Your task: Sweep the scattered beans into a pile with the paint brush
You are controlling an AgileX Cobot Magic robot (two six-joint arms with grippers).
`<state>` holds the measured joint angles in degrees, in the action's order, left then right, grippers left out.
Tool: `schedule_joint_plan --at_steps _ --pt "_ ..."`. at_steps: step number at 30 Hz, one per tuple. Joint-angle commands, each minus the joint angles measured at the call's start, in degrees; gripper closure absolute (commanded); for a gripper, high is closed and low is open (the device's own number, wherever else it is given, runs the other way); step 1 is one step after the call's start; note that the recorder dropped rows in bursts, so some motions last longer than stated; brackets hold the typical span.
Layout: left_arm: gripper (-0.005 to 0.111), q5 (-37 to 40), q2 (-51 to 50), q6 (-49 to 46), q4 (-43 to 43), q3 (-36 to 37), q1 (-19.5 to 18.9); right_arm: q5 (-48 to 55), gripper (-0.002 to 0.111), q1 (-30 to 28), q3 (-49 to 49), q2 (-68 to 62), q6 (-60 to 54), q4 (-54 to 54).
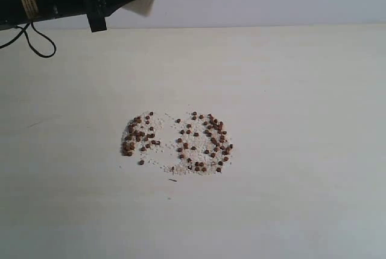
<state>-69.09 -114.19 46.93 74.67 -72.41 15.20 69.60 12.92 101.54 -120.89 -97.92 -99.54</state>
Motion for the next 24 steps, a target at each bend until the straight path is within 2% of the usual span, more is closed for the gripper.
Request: schedule_joint_plan --at_steps 1,5,10,18,24 --pt "0.107 -0.9 0.8 0.5 -2.1 -0.4 0.2 0.4 0.058 0.0 0.5 0.2 0.6 -0.4" --pt "0.107 -0.9 0.8 0.5 -2.0 -0.4 0.3 0.4 0.063 0.0 0.5 0.2 0.6 -0.4" --pt "0.107 -0.9 0.4 0.2 -2.0 -0.4 1.8 0.4 0.084 0.1 0.5 0.2 0.6 -0.4" --pt "0.107 -0.9 -0.6 -1.7 -2.2 -0.4 4.1 0.4 0.108 0.1 0.5 0.2 0.8 -0.4" --pt "0.107 -0.9 -1.7 -1.7 -2.7 -0.4 4.2 0.4 0.108 0.1 0.5 0.2 0.8 -0.4"
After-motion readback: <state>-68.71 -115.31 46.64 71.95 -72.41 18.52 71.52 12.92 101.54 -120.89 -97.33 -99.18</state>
